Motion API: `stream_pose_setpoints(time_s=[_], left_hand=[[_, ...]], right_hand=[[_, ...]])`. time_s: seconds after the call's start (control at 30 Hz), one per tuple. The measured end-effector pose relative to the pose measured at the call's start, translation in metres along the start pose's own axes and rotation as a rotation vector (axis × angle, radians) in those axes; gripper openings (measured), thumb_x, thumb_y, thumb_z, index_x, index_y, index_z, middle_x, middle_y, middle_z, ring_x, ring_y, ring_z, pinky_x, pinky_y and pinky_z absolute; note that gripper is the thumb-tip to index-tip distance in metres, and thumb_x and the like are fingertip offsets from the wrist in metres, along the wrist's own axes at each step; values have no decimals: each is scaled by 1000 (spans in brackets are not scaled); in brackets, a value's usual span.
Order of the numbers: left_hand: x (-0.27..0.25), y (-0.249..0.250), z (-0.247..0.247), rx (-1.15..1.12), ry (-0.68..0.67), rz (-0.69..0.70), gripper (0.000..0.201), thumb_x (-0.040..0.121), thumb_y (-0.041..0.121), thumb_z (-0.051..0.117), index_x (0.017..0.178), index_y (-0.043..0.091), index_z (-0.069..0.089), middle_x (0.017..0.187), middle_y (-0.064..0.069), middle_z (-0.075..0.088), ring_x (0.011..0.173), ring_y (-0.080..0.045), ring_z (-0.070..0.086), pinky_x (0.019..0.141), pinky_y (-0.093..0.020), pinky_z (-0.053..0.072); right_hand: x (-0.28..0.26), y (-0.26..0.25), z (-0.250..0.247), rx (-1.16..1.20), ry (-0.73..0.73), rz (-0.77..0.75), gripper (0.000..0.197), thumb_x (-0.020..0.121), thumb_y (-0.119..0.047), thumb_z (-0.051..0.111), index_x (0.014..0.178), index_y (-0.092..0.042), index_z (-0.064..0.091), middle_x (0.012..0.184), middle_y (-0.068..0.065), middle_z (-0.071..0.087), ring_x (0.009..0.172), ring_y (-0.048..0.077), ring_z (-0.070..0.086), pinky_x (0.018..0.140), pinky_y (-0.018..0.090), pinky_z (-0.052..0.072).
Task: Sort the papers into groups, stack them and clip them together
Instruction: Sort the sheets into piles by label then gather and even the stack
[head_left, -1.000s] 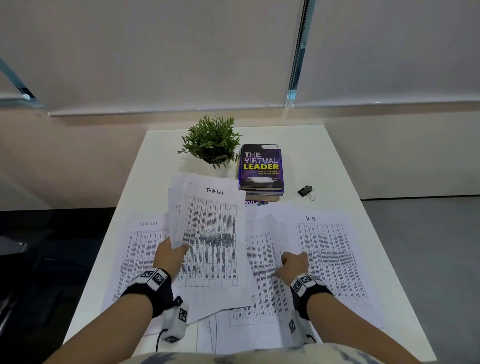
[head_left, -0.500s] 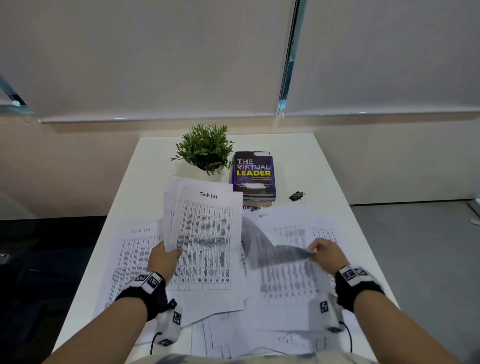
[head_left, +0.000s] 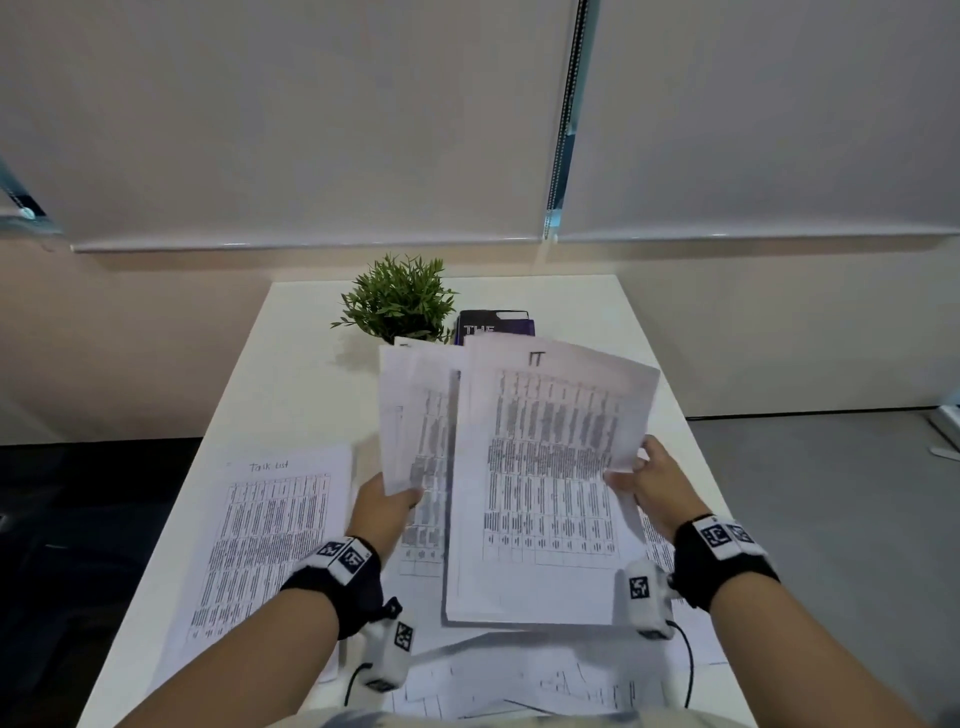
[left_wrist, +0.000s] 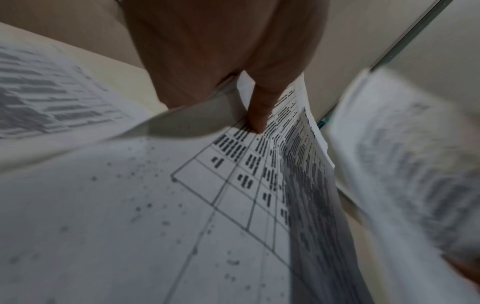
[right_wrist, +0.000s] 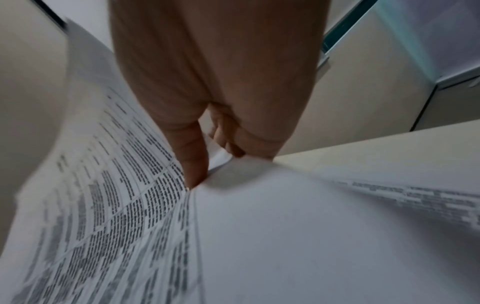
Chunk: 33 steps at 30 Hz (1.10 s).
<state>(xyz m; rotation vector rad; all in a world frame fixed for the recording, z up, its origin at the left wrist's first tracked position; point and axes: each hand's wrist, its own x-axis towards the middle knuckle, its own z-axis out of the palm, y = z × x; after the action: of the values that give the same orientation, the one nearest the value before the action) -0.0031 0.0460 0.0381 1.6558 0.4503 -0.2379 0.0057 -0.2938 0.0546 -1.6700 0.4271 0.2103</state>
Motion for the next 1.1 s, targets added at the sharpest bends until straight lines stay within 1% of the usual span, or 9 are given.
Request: stream_pose_setpoints(time_s=[0.17, 0.33, 0.43, 0.5, 0.57, 0.7, 0.83, 0.97, 1.1], left_hand=[[-8, 16, 24, -80, -94, -9, 26, 88, -2, 61, 104, 17, 70, 108, -5, 75, 104, -24, 68, 93, -35, 51], [-13, 21, 36, -127, -59, -62, 36, 89, -5, 45, 113, 10, 67, 109, -7, 74, 101, -23, 68, 86, -36, 55], [-15, 20, 39, -158, -21, -112, 40, 91, 27, 44, 119, 8, 64, 120, -14, 69, 109, -28, 64, 96, -43, 52], [-17, 20, 39, -146, -38, -151, 63, 94, 59, 39, 141, 19, 51, 143, 0, 53, 137, -27, 44, 116, -50, 31], [-19, 17, 37, -89, -18, -124, 71, 93, 68, 37, 149, 25, 38, 146, 7, 44, 144, -21, 31, 117, -48, 22], [-12, 1, 25, 62, 26, -2, 21, 91, 20, 67, 111, 25, 62, 114, 2, 68, 119, -26, 60, 99, -35, 44], [-6, -7, 4, 117, 76, -59, 17, 92, 10, 64, 105, 20, 60, 102, -3, 68, 104, -29, 63, 89, -34, 47], [-2, -9, -22, 134, 196, -108, 17, 93, 10, 62, 109, 14, 57, 102, -11, 66, 97, -30, 60, 86, -36, 45], [2, -13, -46, 140, 266, -130, 22, 93, 10, 63, 114, 8, 56, 103, -17, 66, 88, -29, 60, 81, -37, 47]], right_hand=[[3, 12, 15, 8, -36, 66, 64, 82, 10, 65, 131, -25, 43, 104, 10, 67, 93, 27, 66, 76, 35, 53], [1, 19, 30, -145, -93, 61, 25, 90, 0, 58, 112, -10, 64, 100, 4, 70, 90, 23, 64, 76, 34, 48], [1, 24, 41, -123, -108, 71, 24, 92, -1, 59, 114, -9, 63, 102, 8, 69, 87, 23, 64, 72, 31, 49], [3, 26, 49, -124, -112, 66, 29, 91, -1, 61, 118, -12, 62, 107, 8, 70, 93, 24, 65, 76, 32, 52], [4, 28, 58, -129, -109, 57, 31, 91, -2, 61, 119, -15, 61, 109, 6, 70, 98, 23, 66, 85, 38, 55], [9, 31, 71, -124, -150, 39, 32, 89, -1, 63, 116, -16, 61, 106, 4, 73, 99, 25, 68, 95, 45, 53], [17, 39, 79, -163, -172, 81, 32, 91, -6, 60, 122, -9, 56, 86, 2, 66, 83, 22, 63, 83, 37, 53], [26, 59, 87, -627, -117, 158, 52, 88, -29, 68, 130, -8, 48, 125, 12, 57, 100, 25, 60, 84, 33, 50], [27, 75, 101, -963, -33, 288, 85, 75, -45, 78, 138, -7, 35, 140, 18, 37, 131, 34, 40, 105, 42, 42]])
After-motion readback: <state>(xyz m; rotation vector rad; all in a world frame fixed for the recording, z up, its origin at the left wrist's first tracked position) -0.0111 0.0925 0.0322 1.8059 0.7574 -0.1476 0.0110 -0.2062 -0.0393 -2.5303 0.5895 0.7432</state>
